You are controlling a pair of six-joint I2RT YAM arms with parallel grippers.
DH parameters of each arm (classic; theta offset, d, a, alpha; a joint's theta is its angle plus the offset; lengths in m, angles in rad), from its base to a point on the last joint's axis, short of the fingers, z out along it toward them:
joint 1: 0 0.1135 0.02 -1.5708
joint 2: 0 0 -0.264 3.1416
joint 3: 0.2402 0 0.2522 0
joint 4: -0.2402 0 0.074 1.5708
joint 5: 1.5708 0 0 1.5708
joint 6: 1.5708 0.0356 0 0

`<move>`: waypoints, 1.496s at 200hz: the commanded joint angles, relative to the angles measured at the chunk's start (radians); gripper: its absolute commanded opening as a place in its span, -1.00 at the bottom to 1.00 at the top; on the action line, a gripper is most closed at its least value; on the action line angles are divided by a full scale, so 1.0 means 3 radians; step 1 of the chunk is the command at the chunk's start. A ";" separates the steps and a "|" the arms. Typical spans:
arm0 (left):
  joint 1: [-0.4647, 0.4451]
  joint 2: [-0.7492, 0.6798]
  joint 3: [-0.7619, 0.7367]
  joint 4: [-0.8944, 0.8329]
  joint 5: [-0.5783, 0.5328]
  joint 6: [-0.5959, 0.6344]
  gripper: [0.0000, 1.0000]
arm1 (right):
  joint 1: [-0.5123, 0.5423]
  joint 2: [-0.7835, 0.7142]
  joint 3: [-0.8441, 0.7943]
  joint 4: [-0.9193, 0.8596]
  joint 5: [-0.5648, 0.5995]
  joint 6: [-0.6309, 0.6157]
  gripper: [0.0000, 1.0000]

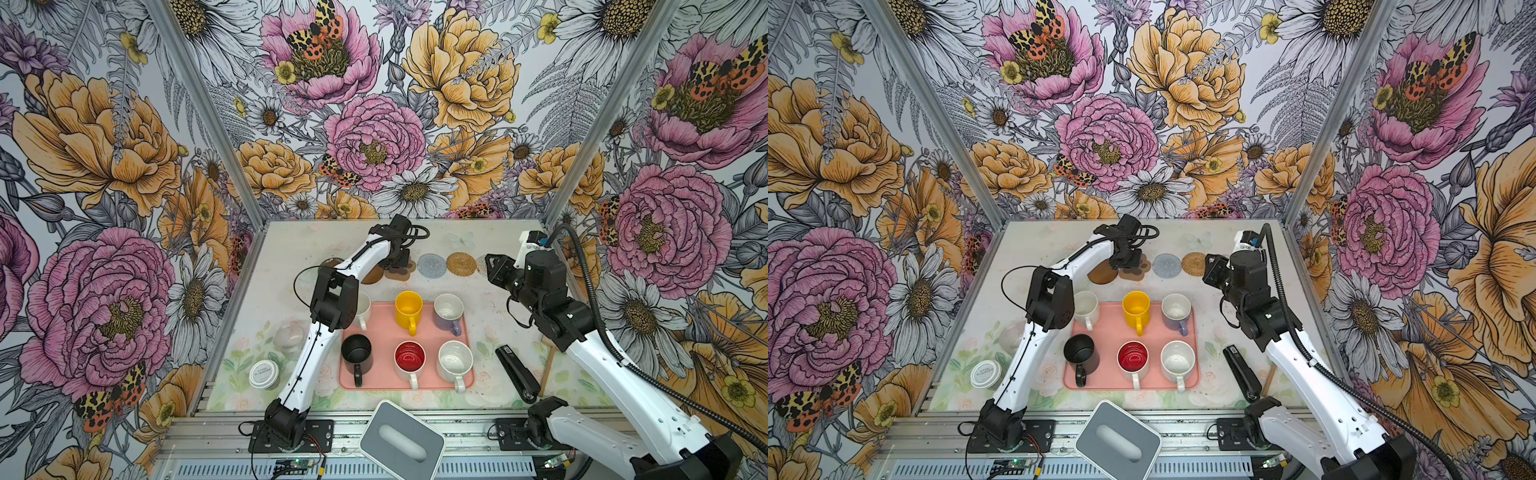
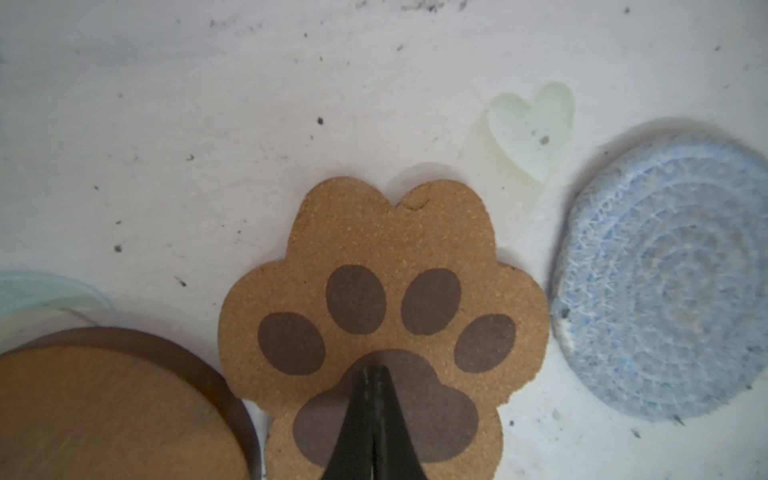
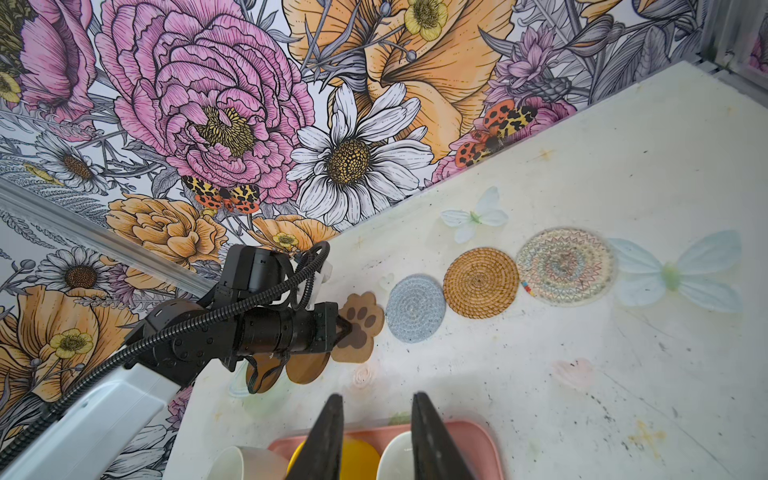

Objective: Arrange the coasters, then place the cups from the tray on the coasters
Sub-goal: 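Raise the left gripper and draw it back toward the robot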

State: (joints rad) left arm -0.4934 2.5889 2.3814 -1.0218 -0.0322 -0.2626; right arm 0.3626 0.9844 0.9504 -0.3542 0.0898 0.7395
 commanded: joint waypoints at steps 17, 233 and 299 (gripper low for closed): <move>0.0012 0.0309 0.0154 0.0016 0.0059 -0.0121 -1.00 | -0.0011 -0.0050 -0.0032 0.0071 0.0065 -0.0075 -0.38; 0.0114 -0.0026 0.0616 0.0012 -0.0036 -0.0016 -0.96 | -0.0018 0.0028 -0.0002 0.0067 0.0043 -0.0108 -0.38; 0.0370 -0.0795 -0.0027 0.0017 -0.0178 0.0020 -0.96 | -0.0022 0.0108 0.0037 0.0073 -0.0018 -0.0098 -0.38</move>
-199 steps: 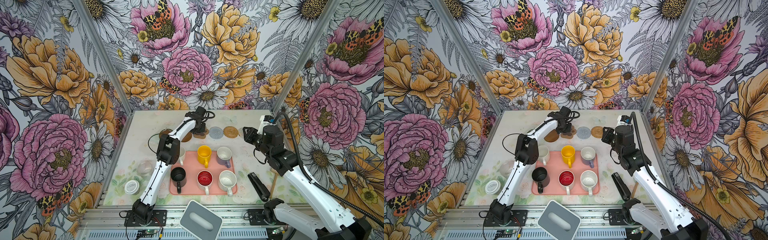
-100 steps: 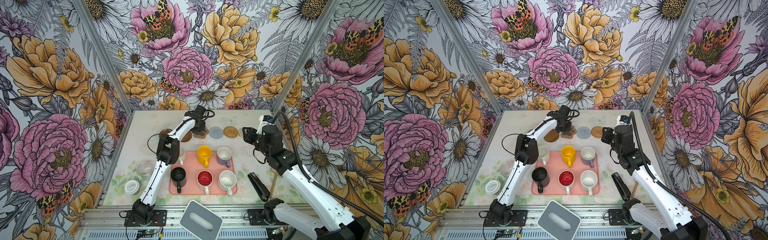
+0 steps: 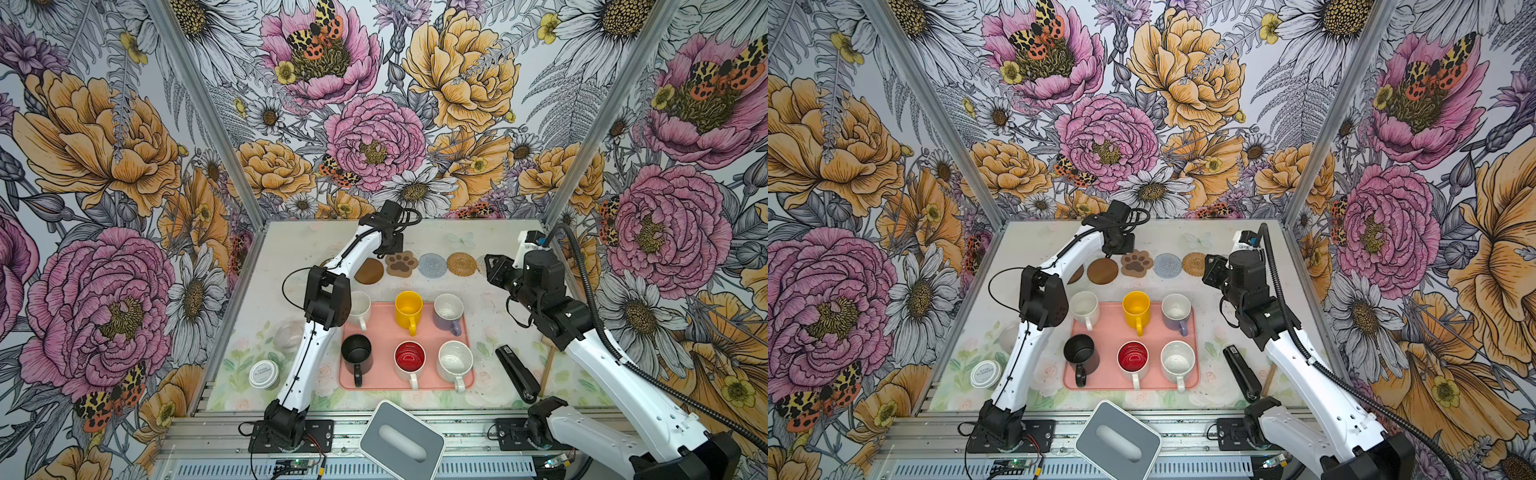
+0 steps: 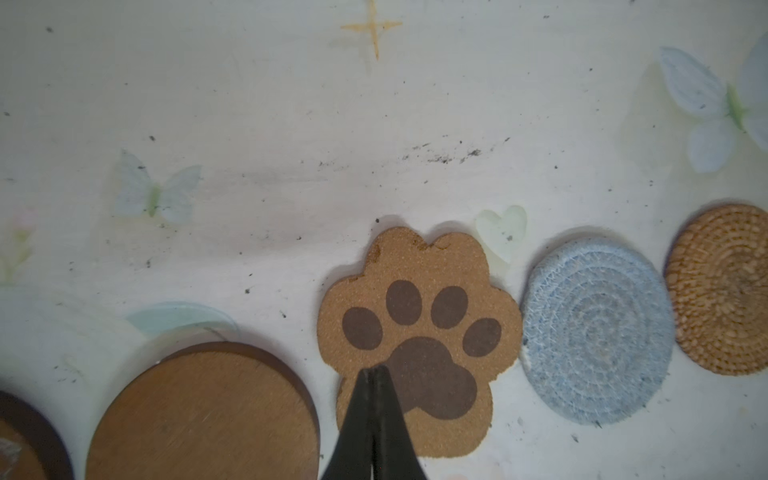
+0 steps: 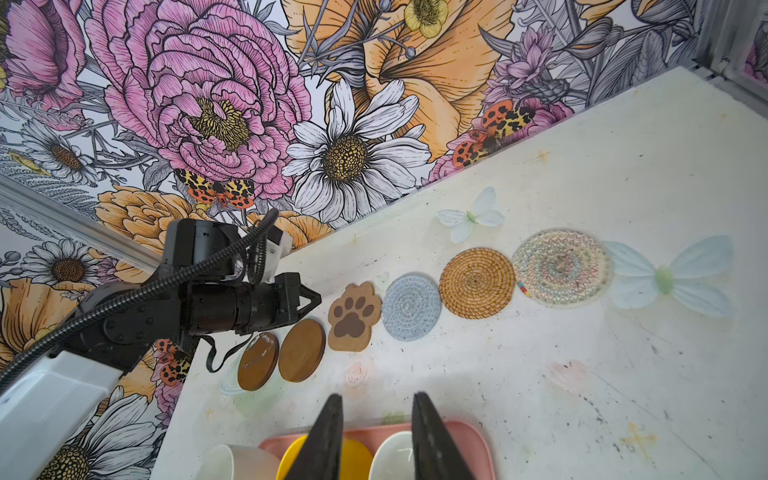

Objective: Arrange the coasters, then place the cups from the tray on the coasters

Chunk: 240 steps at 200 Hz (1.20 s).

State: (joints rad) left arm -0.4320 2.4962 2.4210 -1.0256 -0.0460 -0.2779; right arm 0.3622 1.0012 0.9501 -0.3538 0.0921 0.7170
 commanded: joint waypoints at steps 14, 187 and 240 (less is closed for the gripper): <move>0.0234 -0.0660 -0.0339 0.0028 -0.0146 0.0091 -0.96 | -0.0017 0.0070 0.0048 0.0074 -0.0039 -0.0023 -0.38; 0.0831 -0.2218 -0.3441 0.1039 0.0117 -0.0275 -0.67 | 0.0060 0.0476 0.0200 0.0223 -0.0251 0.0031 -0.39; 0.0749 -0.2076 -0.3490 0.1150 0.0227 -0.0311 -0.64 | 0.0074 0.0487 0.0203 0.0229 -0.0241 0.0029 -0.39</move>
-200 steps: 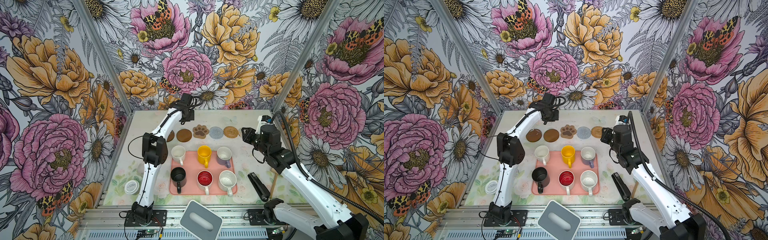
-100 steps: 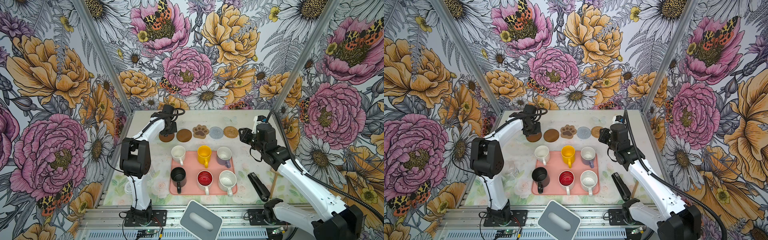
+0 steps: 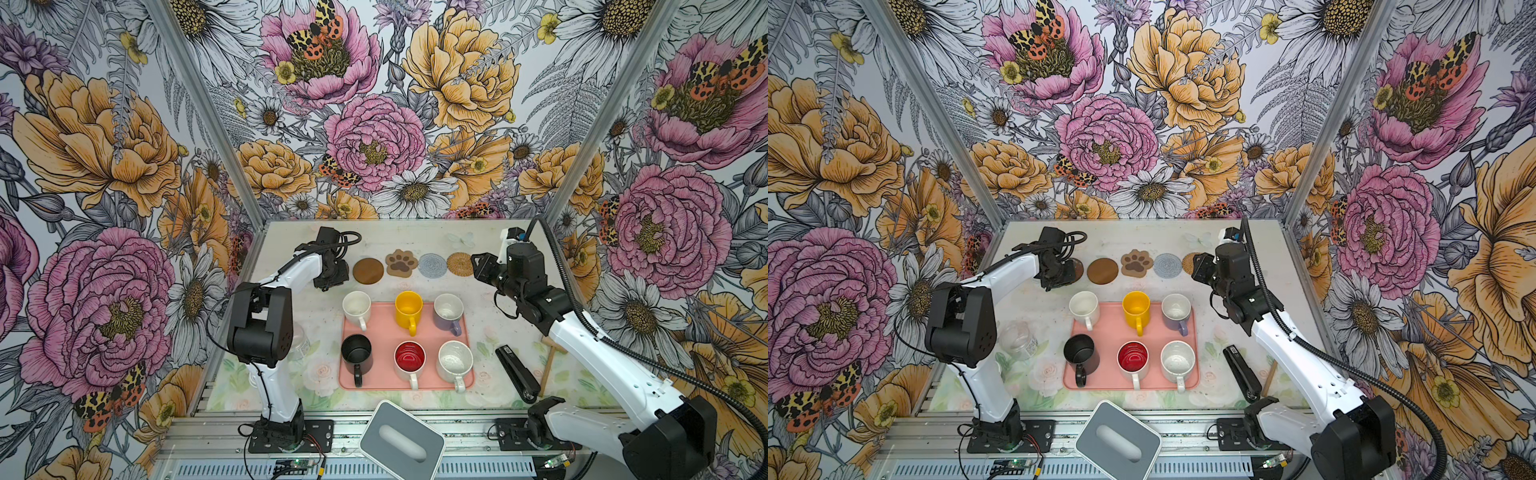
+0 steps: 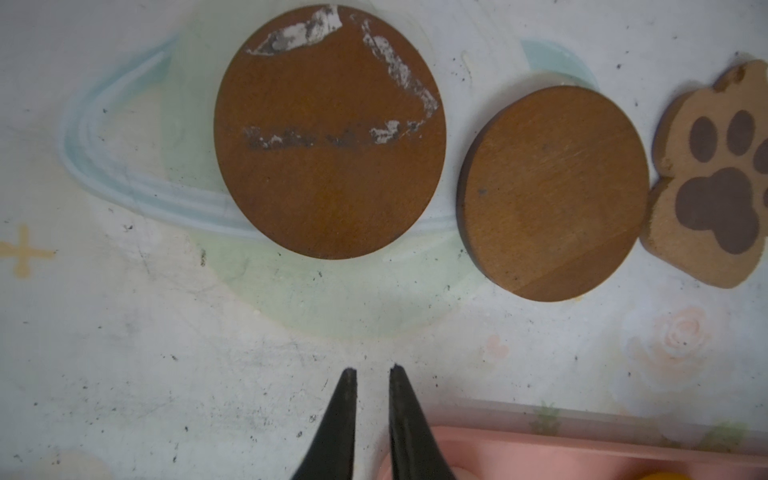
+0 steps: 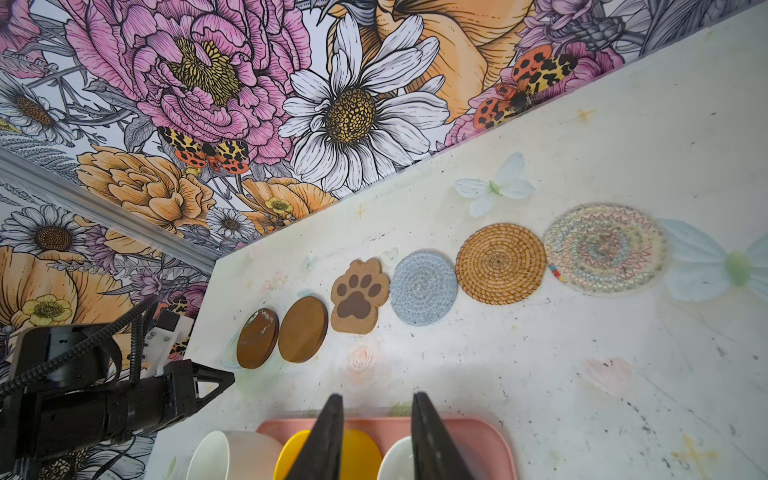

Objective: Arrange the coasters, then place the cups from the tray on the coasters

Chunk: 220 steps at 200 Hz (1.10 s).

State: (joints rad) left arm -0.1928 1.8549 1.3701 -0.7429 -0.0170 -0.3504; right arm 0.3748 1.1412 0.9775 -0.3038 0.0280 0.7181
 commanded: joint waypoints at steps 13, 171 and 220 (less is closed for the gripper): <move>-0.0060 0.0131 0.0050 0.0234 0.0171 -0.0086 -0.64 | 0.0032 0.0021 0.0113 0.0063 -0.0026 0.0024 -0.39; -0.0137 0.0712 0.0417 0.0326 0.0130 -0.0166 -0.73 | 0.0034 -0.0045 0.0066 0.0057 0.0039 0.0014 -0.39; -0.0141 0.0808 0.0484 0.0380 0.0151 -0.0222 -0.76 | 0.0031 -0.0070 0.0045 0.0057 0.0052 0.0012 -0.38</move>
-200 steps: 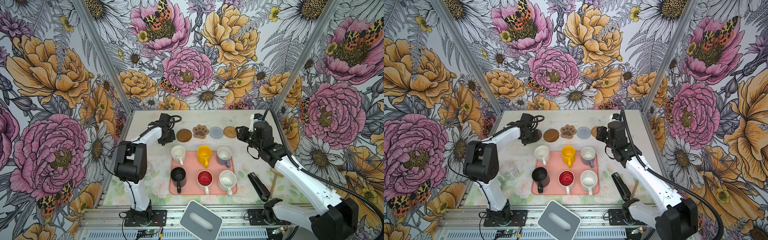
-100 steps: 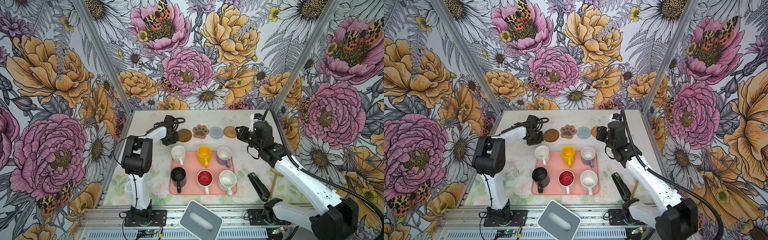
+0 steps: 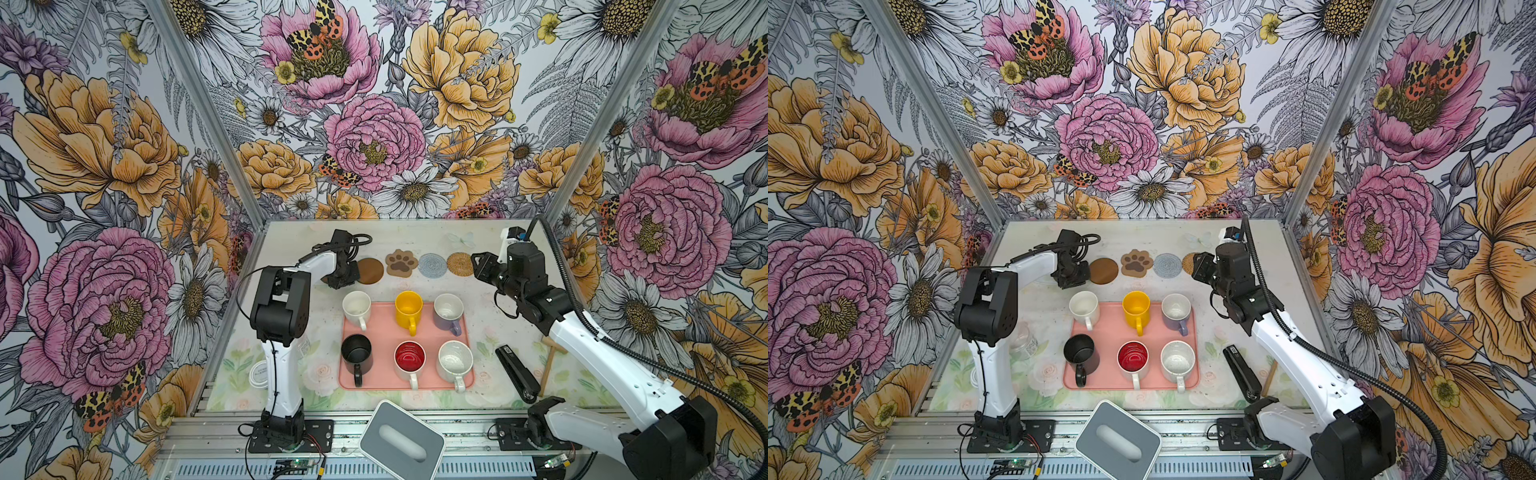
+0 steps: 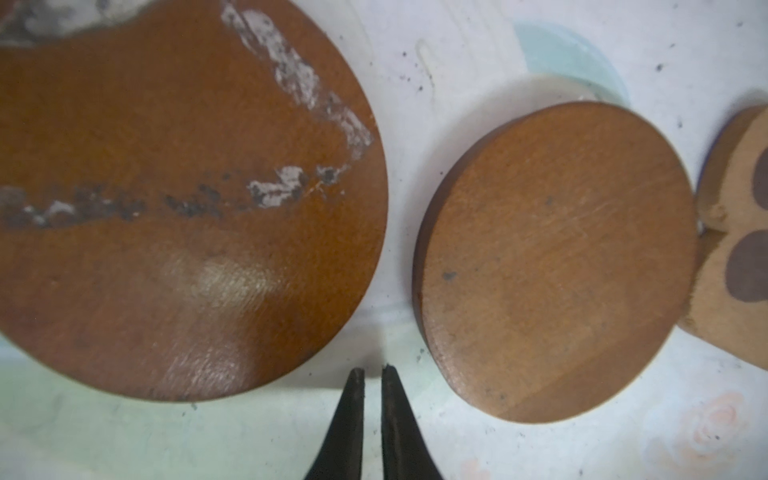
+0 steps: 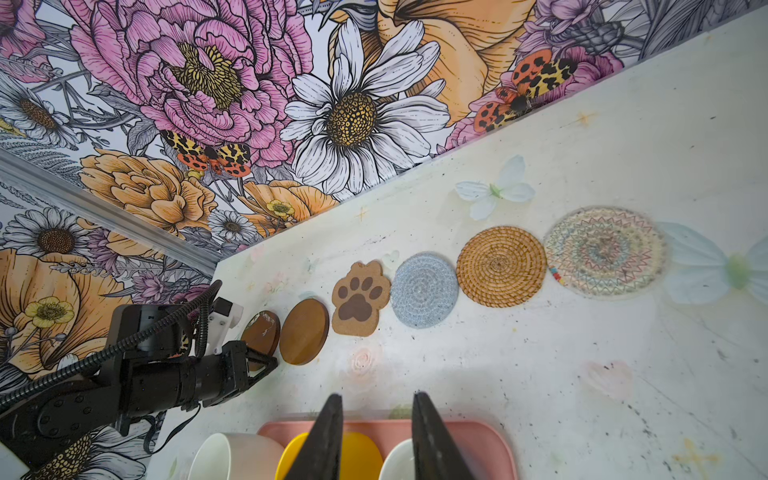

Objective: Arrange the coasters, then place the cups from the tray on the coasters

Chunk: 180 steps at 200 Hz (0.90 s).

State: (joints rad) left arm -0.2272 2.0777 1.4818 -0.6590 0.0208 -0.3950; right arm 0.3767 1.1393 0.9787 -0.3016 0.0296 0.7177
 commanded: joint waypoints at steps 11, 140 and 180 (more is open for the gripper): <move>-0.0033 0.0077 0.0131 0.0109 0.0030 -0.0079 -0.75 | 0.0023 -0.0068 0.0043 0.0052 0.0044 0.0013 -0.38; -0.0109 0.0278 0.0403 0.0162 0.0066 -0.0221 -0.77 | 0.0026 -0.0099 0.0026 0.0049 0.0069 0.0015 -0.38; -0.0107 0.0304 0.0458 0.0161 0.0003 -0.0258 -0.76 | 0.0023 -0.0090 0.0026 0.0049 0.0070 0.0011 -0.38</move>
State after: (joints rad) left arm -0.2535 2.1540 1.5856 -0.6373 0.0208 -0.4477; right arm 0.3767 1.1271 0.9787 -0.3016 0.0326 0.7177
